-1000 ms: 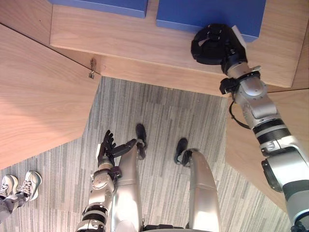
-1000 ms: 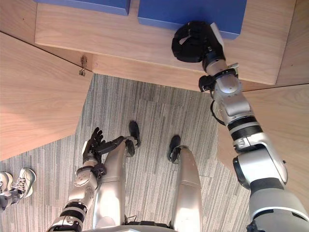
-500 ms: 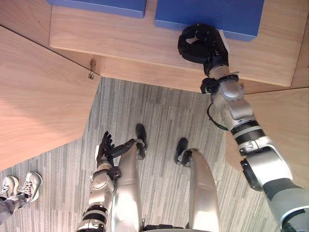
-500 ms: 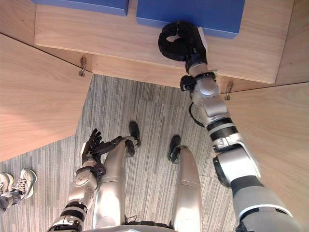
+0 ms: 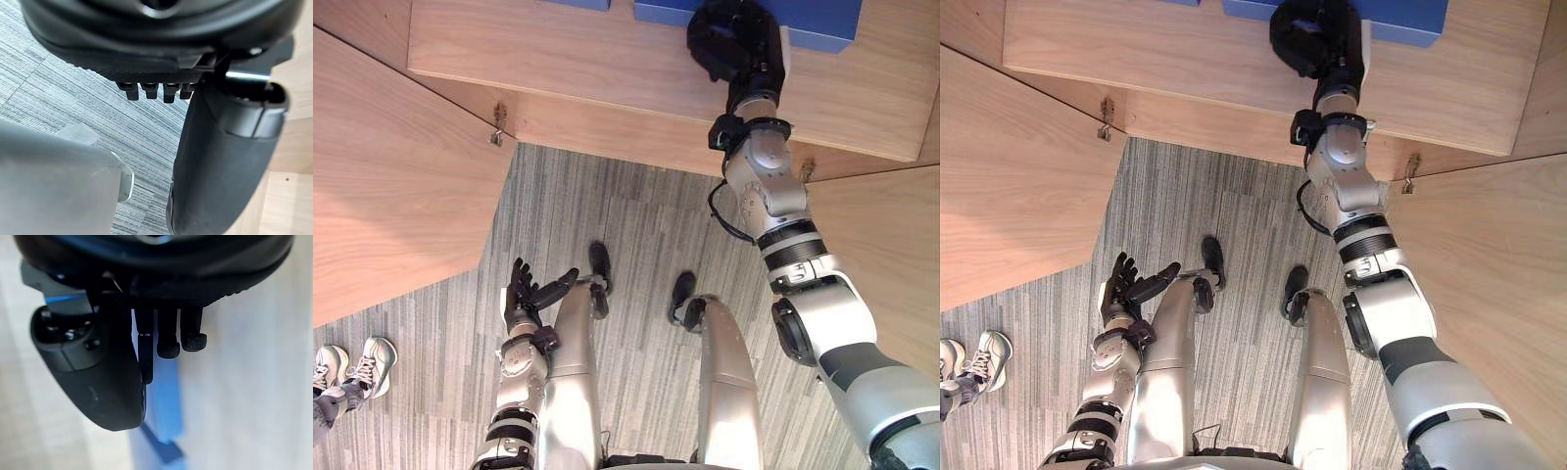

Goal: Walk over to the cabinet, pick up the folder, carry it to the office cabinet, place the folder inside the office cabinet, then close the office cabinet door

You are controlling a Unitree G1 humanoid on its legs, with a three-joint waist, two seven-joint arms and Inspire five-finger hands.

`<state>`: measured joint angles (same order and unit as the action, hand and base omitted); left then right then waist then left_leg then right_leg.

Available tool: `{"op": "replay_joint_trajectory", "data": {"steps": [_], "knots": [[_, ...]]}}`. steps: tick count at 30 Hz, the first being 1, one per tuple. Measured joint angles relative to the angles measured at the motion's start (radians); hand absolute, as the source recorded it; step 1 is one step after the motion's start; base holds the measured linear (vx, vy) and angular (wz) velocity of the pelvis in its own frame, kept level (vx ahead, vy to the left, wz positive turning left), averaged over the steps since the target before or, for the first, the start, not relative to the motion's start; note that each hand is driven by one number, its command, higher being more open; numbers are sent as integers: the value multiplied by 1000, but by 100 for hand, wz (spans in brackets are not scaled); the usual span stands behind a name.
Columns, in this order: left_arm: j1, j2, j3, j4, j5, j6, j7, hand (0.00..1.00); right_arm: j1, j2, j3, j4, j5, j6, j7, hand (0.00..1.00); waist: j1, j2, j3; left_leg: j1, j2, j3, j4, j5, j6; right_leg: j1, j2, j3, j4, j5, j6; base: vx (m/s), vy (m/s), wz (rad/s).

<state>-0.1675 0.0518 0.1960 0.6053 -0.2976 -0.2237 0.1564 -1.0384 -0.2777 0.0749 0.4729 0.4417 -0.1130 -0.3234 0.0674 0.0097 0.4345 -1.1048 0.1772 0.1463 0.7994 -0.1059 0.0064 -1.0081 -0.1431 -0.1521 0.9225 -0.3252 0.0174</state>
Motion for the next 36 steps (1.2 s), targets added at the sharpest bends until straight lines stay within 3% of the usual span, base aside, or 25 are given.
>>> {"op": "replay_joint_trajectory", "data": {"steps": [2, 4, 10, 13, 15, 17, 18, 21, 25, 28, 36], "knots": [[1, 0, -2, 0, 2, 9, 0, 100, 109, 0, -15, -157, -5, -26, 5, 0, -2, 1, 1, 17, 2, 3, -10, 1, 1, 21, 3, -1, -21, 8, 1, 6, 2, -7], [15, -8, -17, 0, 6, 30, -2, 100, 324, 13, -18, -309, -30, -51, 26, 0, -5, 0, 1, 114, 1, 22, -55, 0, 3, 117, 7, 6, -82, 22, 10, 48, -7, -9], [103, -26, -52, 3, 67, 39, -11, 100, 851, 134, 89, -473, -163, -76, 114, 0, -46, -2, 0, 427, 17, 94, -223, -4, -4, 421, 50, 42, -326, 95, 26, 65, 3, -29], [123, -16, -71, 63, 89, 42, -12, 100, 1016, 175, 113, -444, -269, -77, 149, 0, -58, -4, -16, 558, 13, 137, -306, 2, -10, 539, 62, 73, -431, 127, 34, 126, 33, -34], [133, 4, -78, 138, 133, 45, -15, 100, 1081, 188, 112, -345, -351, -80, 172, 0, -70, -13, -66, 621, 5, 162, -376, 22, -16, 595, 73, 96, -527, 167, 40, 166, 29, -35], [145, 22, -80, 205, 168, 52, -32, 100, 1096, 207, 85, -151, -404, -83, 192, 0, -106, -21, -109, 709, -17, 182, -482, 54, -18, 687, 73, 105, -648, 214, 46, 197, 22, -18], [153, 28, -84, 219, 181, 53, -35, 100, 1099, 218, 60, -64, -408, -77, 197, 100, -108, -27, -123, 754, -25, 203, -525, 64, -19, 722, 73, 119, -690, 232, 50, 202, 24, -37], [196, 40, -84, 233, 194, 62, -49, 100, 1132, 244, -53, 169, -404, -60, 207, 100, -113, -28, -181, 887, -49, 272, -637, 84, -26, 817, 75, 177, -792, 272, 59, 145, 21, -55], [224, 54, -68, 266, 220, 64, -53, 100, 1176, 246, -159, 291, -383, -36, 198, 100, -133, -27, -254, 990, -65, 332, -716, 94, -38, 874, 81, 239, -843, 296, 61, 66, 38, -50], [226, 55, -68, 309, 222, 67, -64, 100, 1190, 246, -231, 325, -345, -34, 189, 100, -164, -26, -287, 1038, -78, 341, -759, 108, -43, 896, 82, 266, -861, 307, 60, -5, 16, -30], [282, 52, -65, 344, 253, 86, -81, 100, 1212, 246, -510, 322, -182, -27, 158, 100, -171, -21, -314, 1157, -123, 444, -888, 134, -53, 904, 86, 395, -889, 335, 72, -77, 23, -46]]}}
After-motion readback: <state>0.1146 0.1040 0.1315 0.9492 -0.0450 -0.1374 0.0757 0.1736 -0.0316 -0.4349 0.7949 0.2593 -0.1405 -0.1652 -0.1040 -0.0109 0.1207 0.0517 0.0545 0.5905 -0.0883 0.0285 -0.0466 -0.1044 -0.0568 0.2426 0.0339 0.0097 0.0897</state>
